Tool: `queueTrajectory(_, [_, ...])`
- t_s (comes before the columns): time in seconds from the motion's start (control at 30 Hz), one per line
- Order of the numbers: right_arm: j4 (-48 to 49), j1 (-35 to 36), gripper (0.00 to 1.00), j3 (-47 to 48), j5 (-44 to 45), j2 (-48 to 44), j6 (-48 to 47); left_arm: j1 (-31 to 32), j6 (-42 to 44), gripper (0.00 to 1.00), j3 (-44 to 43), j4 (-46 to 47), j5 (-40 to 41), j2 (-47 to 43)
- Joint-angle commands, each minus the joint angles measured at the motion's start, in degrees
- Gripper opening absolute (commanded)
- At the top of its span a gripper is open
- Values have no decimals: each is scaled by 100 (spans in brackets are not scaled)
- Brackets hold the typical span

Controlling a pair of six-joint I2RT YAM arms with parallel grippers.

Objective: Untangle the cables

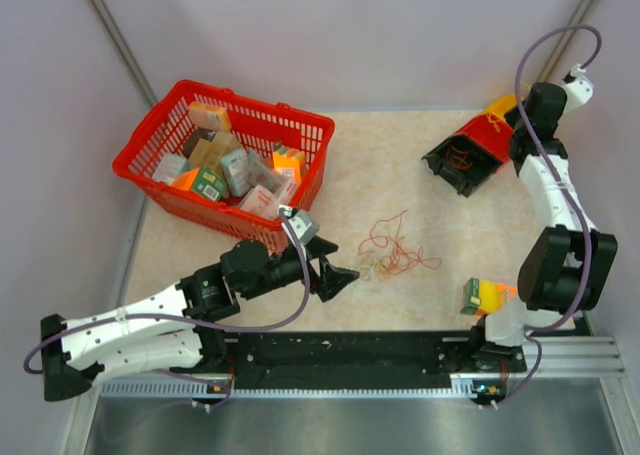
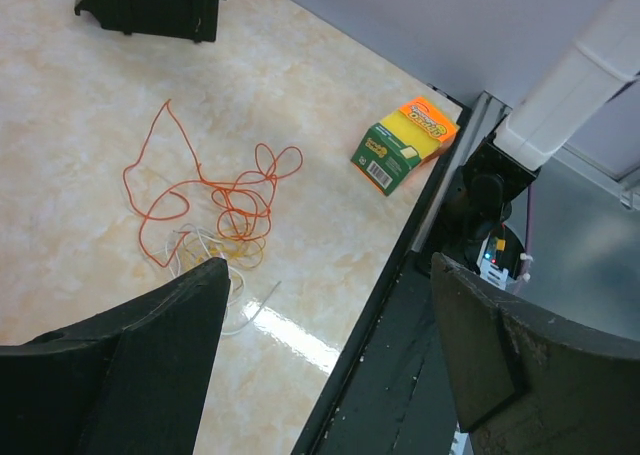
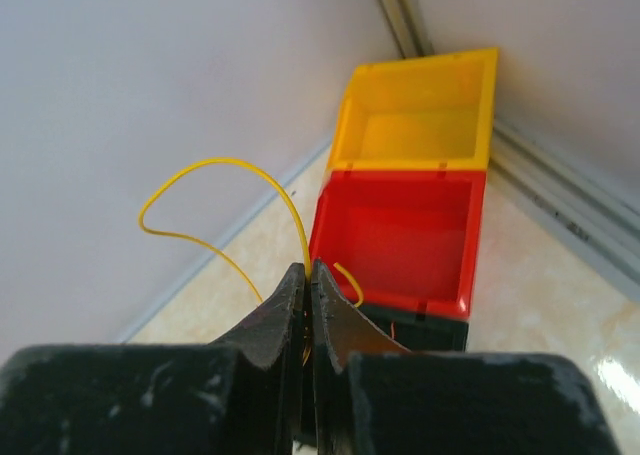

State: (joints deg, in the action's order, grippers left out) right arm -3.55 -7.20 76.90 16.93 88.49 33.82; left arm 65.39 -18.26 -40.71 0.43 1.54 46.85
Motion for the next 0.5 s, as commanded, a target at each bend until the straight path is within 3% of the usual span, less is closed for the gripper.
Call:
queueTrajectory(0.0, [575, -246, 0, 781, 232, 764, -314, -17, -116, 86, 159, 335, -277, -211])
queueTrajectory(0.17, [979, -273, 0, 1010, 469, 1582, -1043, -26, -116, 86, 309, 327, -216, -466])
queueTrajectory(0.3, [470, -264, 1, 1283, 488, 1996, -1088, -26, -125, 86, 371, 221, -24, -572])
queueTrajectory(0.4, [365, -264, 17, 1308, 312, 2075, -1045, -26, -134, 86, 371, 195, -13, -581])
queueTrajectory(0.47, [-432, -255, 27, 1677, 293, 2164, -1123, -26, -169, 86, 344, 212, -48, -546])
